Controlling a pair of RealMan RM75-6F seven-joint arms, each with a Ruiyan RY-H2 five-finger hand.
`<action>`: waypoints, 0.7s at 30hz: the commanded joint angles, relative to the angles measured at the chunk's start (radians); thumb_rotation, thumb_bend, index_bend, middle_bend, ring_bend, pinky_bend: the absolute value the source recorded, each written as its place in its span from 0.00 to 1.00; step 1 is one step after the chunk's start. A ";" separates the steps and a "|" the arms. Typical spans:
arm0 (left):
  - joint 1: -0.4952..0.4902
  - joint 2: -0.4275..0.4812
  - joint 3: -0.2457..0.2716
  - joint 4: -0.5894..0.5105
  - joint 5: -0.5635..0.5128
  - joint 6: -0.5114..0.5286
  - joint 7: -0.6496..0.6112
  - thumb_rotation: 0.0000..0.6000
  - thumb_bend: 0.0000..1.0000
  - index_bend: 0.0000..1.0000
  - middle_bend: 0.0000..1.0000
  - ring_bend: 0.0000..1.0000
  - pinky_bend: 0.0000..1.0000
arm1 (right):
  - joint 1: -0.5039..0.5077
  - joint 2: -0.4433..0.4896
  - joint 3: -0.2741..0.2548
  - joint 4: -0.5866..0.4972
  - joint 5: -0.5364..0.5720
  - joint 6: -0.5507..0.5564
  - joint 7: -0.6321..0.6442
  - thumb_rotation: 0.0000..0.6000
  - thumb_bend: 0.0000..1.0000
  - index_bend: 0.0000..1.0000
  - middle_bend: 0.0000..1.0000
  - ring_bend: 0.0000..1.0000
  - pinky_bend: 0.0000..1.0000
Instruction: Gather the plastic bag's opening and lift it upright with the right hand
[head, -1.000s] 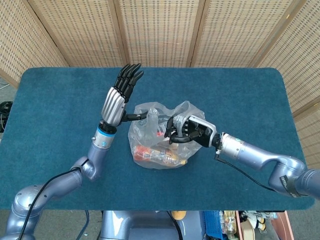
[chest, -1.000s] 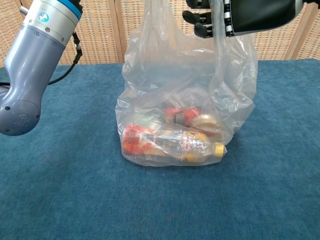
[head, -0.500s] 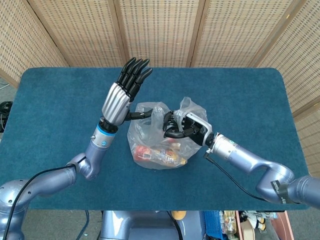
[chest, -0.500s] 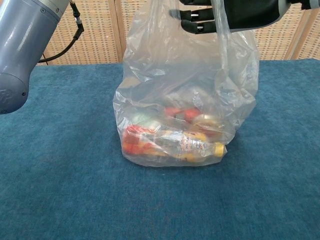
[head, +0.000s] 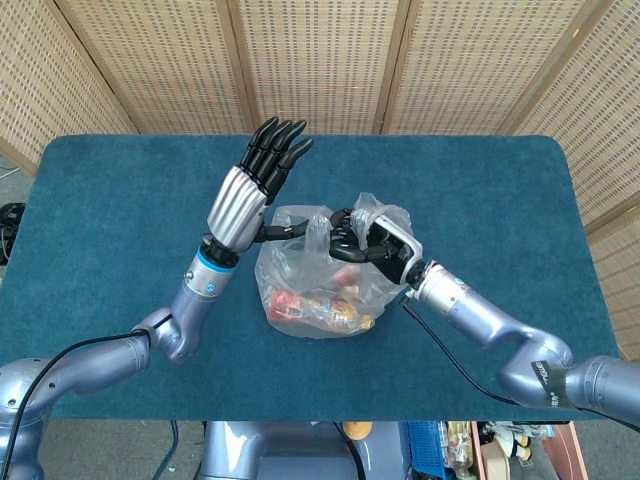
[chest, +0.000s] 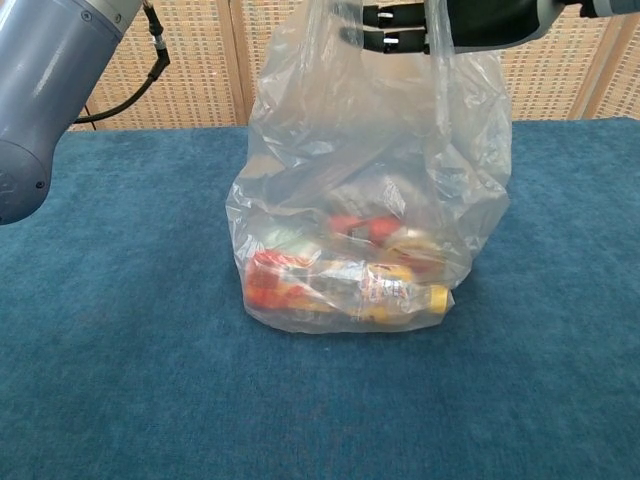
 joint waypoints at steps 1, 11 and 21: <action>-0.007 0.005 -0.008 -0.008 -0.004 -0.008 0.014 1.00 0.15 0.00 0.00 0.00 0.00 | -0.014 -0.013 0.027 -0.007 0.006 -0.015 -0.016 1.00 0.17 0.49 0.53 0.30 0.32; -0.022 0.017 -0.007 -0.015 0.011 -0.021 0.052 1.00 0.15 0.00 0.00 0.00 0.00 | -0.044 -0.049 0.086 -0.004 0.004 -0.072 -0.067 1.00 0.17 0.43 0.44 0.20 0.23; -0.021 0.003 -0.004 -0.010 0.004 -0.028 0.045 1.00 0.15 0.00 0.00 0.00 0.00 | -0.070 -0.079 0.134 0.013 0.019 -0.118 -0.109 1.00 0.17 0.40 0.40 0.16 0.21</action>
